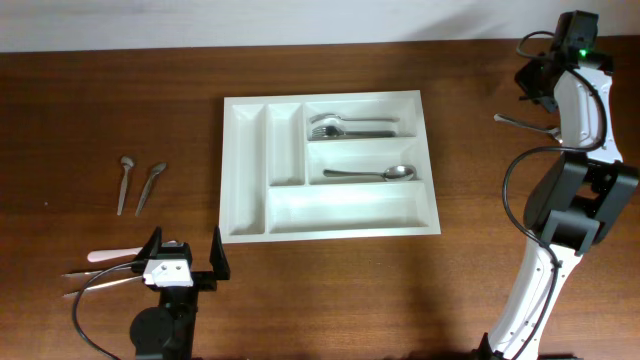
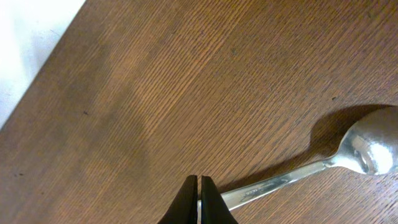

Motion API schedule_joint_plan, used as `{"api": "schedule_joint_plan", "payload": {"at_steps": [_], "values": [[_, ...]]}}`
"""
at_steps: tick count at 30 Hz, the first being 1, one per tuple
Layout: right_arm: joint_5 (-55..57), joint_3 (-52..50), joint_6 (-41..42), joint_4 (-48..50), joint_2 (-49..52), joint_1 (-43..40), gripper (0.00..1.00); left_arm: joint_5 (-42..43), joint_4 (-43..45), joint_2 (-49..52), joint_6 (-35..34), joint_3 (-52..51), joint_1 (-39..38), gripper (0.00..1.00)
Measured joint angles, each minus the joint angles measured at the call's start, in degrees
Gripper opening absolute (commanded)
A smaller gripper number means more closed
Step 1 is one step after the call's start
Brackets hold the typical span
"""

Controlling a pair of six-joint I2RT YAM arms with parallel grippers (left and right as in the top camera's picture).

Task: Pack container
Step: 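Release the spoon and move the right gripper back over the remaining spoon, then lower the right gripper and grasp the last silver spoon by its handle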

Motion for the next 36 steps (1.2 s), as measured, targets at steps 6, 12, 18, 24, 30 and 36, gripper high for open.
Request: {"api": "schedule_joint_plan", "payload": {"at_steps": [6,12,18,24,30,36], "values": [[0.1,0.0,-0.9,0.2,1.3,-1.5,0.04,0.0,0.0,0.0,0.0,0.0,0.0,0.99],[0.1,0.0,-1.1,0.2,3.7,-3.1,0.04,0.0,0.0,0.0,0.0,0.0,0.0,0.99],[0.1,0.0,-1.3,0.9,4.7,-3.2,0.04,0.0,0.0,0.0,0.0,0.0,0.0,0.99],[0.1,0.0,-1.3,1.1,5.2,-3.2,0.04,0.0,0.0,0.0,0.0,0.0,0.0,0.99],[0.1,0.0,-1.4,1.0,5.7,-3.2,0.04,0.0,0.0,0.0,0.0,0.0,0.0,0.99],[0.1,0.0,-2.4,0.8,7.0,-3.2,0.04,0.0,0.0,0.0,0.0,0.0,0.0,0.99]]}}
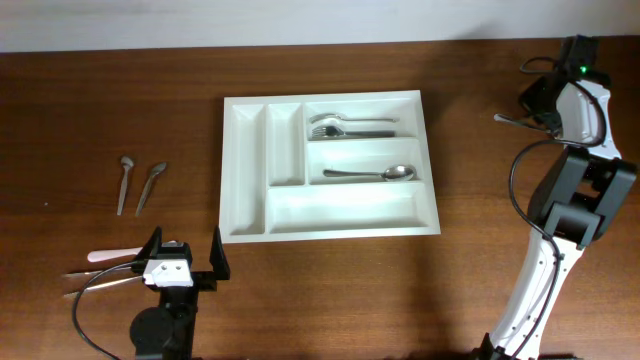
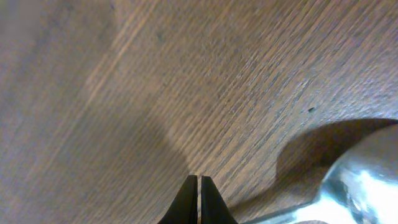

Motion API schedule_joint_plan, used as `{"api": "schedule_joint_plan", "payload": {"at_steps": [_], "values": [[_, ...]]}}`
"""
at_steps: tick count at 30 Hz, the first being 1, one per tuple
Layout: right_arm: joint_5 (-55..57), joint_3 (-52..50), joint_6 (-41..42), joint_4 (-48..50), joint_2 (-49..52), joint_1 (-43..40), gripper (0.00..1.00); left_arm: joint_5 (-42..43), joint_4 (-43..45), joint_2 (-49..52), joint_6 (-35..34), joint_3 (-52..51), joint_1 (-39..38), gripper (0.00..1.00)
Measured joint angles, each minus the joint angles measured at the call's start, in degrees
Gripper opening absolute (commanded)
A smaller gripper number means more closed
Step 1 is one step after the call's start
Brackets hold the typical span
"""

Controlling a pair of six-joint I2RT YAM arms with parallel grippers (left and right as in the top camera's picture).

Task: Pack container
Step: 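Lower the right gripper and grasp the last silver spoon by its handle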

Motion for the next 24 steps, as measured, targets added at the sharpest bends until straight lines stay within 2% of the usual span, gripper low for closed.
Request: {"api": "schedule_joint_plan", "payload": {"at_steps": [24], "values": [[0.0,-0.1,-0.4,-4.5,0.5,0.0,0.04,0.0,0.0,0.0,0.0,0.0,0.0,0.99]]}}
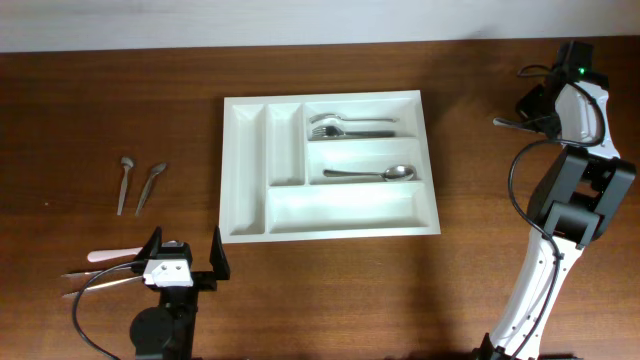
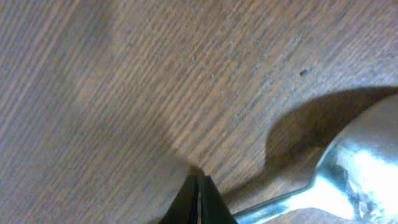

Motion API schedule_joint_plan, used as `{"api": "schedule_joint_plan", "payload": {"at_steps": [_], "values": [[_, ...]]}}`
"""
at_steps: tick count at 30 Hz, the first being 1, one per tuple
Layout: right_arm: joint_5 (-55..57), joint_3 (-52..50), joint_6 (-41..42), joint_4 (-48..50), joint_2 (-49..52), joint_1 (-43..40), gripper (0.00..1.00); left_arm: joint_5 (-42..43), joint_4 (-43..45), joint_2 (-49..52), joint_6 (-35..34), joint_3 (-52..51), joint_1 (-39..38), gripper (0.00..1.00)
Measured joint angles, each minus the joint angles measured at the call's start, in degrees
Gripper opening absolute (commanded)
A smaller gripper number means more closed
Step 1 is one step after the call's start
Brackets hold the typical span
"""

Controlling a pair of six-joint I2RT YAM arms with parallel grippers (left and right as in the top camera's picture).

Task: Pack container
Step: 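Lower the right gripper and grasp the last silver spoon by its handle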

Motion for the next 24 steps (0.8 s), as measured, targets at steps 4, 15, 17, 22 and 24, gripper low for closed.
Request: {"api": "schedule_joint_plan", "payload": {"at_steps": [4,15,17,22,24], "values": [[0.1,0.3,0.0,-2.5,0.0,0.0,0.04,0.0,0.0,0.0,0.0,0.0,0.0,0.99],[0.8,0.9,5.7,-15.0,-0.6,0.0,0.04,0.0,0.0,0.0,0.0,0.0,0.0,0.99],[0.8,0.9,6.9,-17.5,-0.6,0.0,0.04,0.0,0.0,0.0,0.0,0.0,0.0,0.99],[1.6,0.9,8.7,-22.3,-0.6,0.0,0.04,0.0,0.0,0.0,0.0,0.0,0.0,0.99],[2.1,0.9,9.5,-23.9,-0.6,0.0,0.04,0.0,0.0,0.0,0.0,0.0,0.0,0.99]]}}
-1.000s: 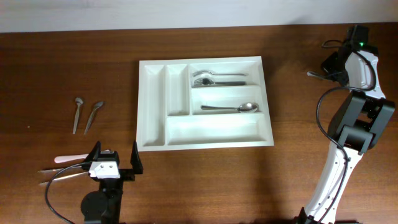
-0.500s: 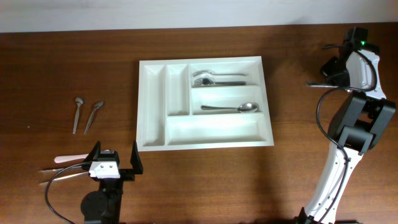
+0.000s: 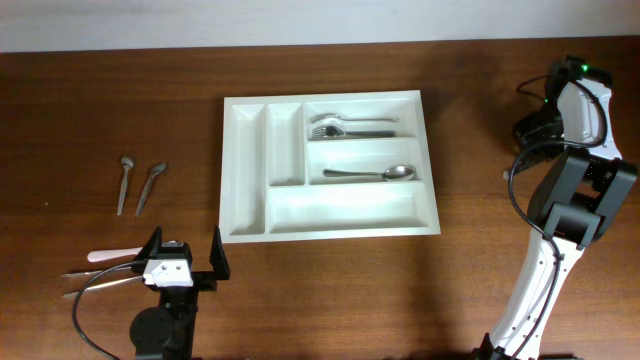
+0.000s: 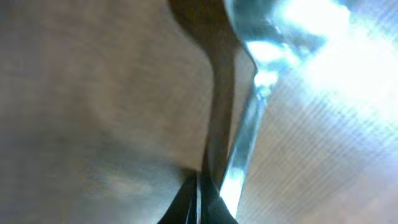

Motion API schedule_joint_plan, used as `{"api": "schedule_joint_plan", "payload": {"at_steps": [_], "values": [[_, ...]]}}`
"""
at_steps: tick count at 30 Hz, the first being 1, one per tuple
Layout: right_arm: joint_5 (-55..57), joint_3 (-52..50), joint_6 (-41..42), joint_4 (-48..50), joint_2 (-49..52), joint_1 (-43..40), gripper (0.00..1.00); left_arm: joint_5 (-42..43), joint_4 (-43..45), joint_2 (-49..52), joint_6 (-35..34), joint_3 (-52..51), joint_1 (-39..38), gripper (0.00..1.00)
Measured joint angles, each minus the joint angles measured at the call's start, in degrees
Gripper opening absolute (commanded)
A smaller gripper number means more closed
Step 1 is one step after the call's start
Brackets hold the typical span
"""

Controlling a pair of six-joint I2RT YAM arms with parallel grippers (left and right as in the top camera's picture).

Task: Pack container
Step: 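Lower the right gripper and grasp the last silver spoon by its handle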

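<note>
A white cutlery tray lies mid-table, holding forks in its top right slot and a spoon below them. At the far right, my right gripper is shut on a metal spoon. Its handle runs up from the right side of the fingertips to a glaring bowl at the frame's top, over blurred wood. In the overhead view the right wrist hides that spoon. My left gripper stands open near the front left, with nothing between its fingers.
Two small spoons lie on the table left of the tray. More cutlery, one piece pink-handled, lies beside the left gripper. The right arm's base and cable fill the right edge.
The right wrist has moved toward the front of the table. The spoon no longer sticks out to its left in the overhead view. In the wrist view it now points up, not right.
The right gripper was shut at the handle of a spoon lying on the wood at the far right. At the two later moments it was closer to the table, with the spoon still pointing left. Now the wrist has shifted and the spoon has turned with it. The left arm stayed still.
</note>
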Motion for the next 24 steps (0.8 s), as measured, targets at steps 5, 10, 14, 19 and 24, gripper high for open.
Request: {"api": "schedule_joint_plan", "payload": {"at_steps": [5,10,14,19,24], "values": [[0.7,-0.1,1.2,-0.5,0.0,0.0,0.04,0.0,0.0,0.0,0.0,0.0,0.0,0.99],[1.5,0.9,-2.1,3.7,0.2,0.0,0.04,0.0,0.0,0.0,0.0,0.0,0.0,0.99],[1.9,5.4,-6.4,3.4,0.8,0.0,0.04,0.0,0.0,0.0,0.0,0.0,0.0,0.99],[1.7,14.8,-8.2,-1.4,1.0,-0.4,0.44,0.0,0.0,0.0,0.0,0.0,0.0,0.99],[1.6,20.2,-7.9,-8.1,1.0,-1.9,0.99,0.0,0.0,0.0,0.0,0.0,0.0,0.99]]}}
